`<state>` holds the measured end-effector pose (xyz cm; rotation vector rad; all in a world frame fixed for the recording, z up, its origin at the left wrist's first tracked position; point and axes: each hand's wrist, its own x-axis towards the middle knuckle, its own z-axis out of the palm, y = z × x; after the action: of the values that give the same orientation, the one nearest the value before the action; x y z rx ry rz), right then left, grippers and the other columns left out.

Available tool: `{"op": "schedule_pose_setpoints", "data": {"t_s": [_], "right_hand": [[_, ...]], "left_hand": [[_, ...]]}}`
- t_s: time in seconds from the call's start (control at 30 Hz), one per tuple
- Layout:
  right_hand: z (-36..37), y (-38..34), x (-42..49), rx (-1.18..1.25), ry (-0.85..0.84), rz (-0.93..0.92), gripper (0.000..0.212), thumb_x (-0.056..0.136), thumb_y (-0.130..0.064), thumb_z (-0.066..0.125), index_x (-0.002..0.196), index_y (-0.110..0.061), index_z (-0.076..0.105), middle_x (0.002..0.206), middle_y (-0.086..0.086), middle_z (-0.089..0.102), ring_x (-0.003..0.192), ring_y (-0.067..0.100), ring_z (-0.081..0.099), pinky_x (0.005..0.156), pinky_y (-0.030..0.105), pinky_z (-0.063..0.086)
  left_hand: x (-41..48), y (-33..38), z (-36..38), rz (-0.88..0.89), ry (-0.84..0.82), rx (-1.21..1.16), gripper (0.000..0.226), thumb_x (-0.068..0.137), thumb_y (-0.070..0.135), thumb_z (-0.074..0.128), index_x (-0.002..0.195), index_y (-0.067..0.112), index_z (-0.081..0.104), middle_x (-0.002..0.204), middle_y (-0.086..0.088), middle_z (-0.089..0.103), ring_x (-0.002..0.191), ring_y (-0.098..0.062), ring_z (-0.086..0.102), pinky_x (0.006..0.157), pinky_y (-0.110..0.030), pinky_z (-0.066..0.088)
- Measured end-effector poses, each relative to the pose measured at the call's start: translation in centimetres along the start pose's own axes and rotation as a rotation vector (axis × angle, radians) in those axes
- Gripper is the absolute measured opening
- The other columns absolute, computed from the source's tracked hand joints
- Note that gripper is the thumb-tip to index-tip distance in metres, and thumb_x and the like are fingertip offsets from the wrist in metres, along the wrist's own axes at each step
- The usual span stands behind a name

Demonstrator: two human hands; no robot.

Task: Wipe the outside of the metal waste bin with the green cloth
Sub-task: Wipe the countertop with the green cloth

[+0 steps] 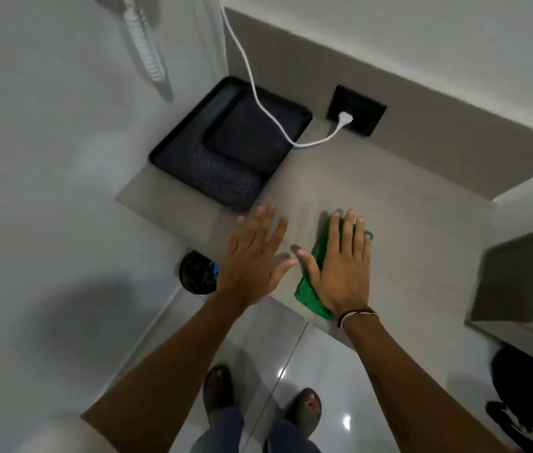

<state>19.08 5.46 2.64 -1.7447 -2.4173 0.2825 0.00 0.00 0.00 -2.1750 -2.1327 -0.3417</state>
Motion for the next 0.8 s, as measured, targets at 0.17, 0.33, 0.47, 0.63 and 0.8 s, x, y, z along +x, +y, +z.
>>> {"op": "schedule_pose_setpoints", "data": {"t_s": [0.17, 0.33, 0.47, 0.63, 0.8], "right_hand": [[4.8, 0.7, 0.1, -0.055, 0.046, 0.071, 0.100, 0.103, -0.078, 0.035, 0.170, -0.008, 0.010, 0.180, 0.021, 0.006, 0.167, 0.041, 0.004, 0.135, 0.062, 0.008], [5.4, 0.7, 0.1, -0.093, 0.054, 0.117, 0.096, 0.102, -0.073, 0.036, 0.171, -0.012, 0.010, 0.180, 0.021, 0.004, 0.166, 0.046, 0.000, 0.132, 0.069, 0.007], [4.9, 0.2, -0.1, -0.049, 0.004, 0.140, 0.087, 0.105, -0.064, 0.040, 0.172, -0.018, 0.006, 0.181, 0.015, -0.001, 0.167, 0.042, -0.005, 0.130, 0.072, 0.013], [4.5, 0.3, -0.2, 0.003, 0.019, 0.117, 0.077, 0.107, -0.037, 0.046, 0.172, -0.016, 0.011, 0.181, 0.014, 0.006, 0.168, 0.038, -0.001, 0.133, 0.066, 0.014], [4.4, 0.5, -0.5, 0.071, 0.056, 0.089, 0.071, 0.106, -0.023, 0.050, 0.170, -0.011, 0.021, 0.179, 0.015, 0.016, 0.168, 0.036, 0.005, 0.135, 0.060, 0.014]], "left_hand": [[-1.8, -0.1, 4.7, -0.053, 0.002, 0.024, 0.076, 0.108, 0.061, 0.036, 0.167, 0.014, 0.028, 0.176, -0.018, 0.020, 0.164, -0.036, 0.015, 0.126, -0.063, 0.022], [-1.8, -0.2, 5.4, -0.075, 0.040, 0.034, 0.082, 0.104, 0.068, 0.040, 0.167, 0.016, 0.031, 0.175, -0.019, 0.021, 0.164, -0.037, 0.016, 0.125, -0.064, 0.022], [-2.0, -0.2, 5.5, -0.074, 0.024, 0.029, 0.081, 0.104, 0.068, 0.039, 0.167, 0.017, 0.029, 0.176, -0.018, 0.018, 0.164, -0.037, 0.014, 0.125, -0.064, 0.022], [-2.0, -0.1, 5.4, -0.092, -0.002, 0.017, 0.080, 0.104, 0.068, 0.036, 0.167, 0.018, 0.031, 0.176, -0.017, 0.019, 0.164, -0.037, 0.014, 0.125, -0.064, 0.020], [-2.0, -0.1, 5.3, -0.107, -0.039, -0.011, 0.080, 0.104, 0.069, 0.033, 0.167, 0.020, 0.031, 0.177, -0.017, 0.018, 0.164, -0.037, 0.012, 0.127, -0.063, 0.016]]}}
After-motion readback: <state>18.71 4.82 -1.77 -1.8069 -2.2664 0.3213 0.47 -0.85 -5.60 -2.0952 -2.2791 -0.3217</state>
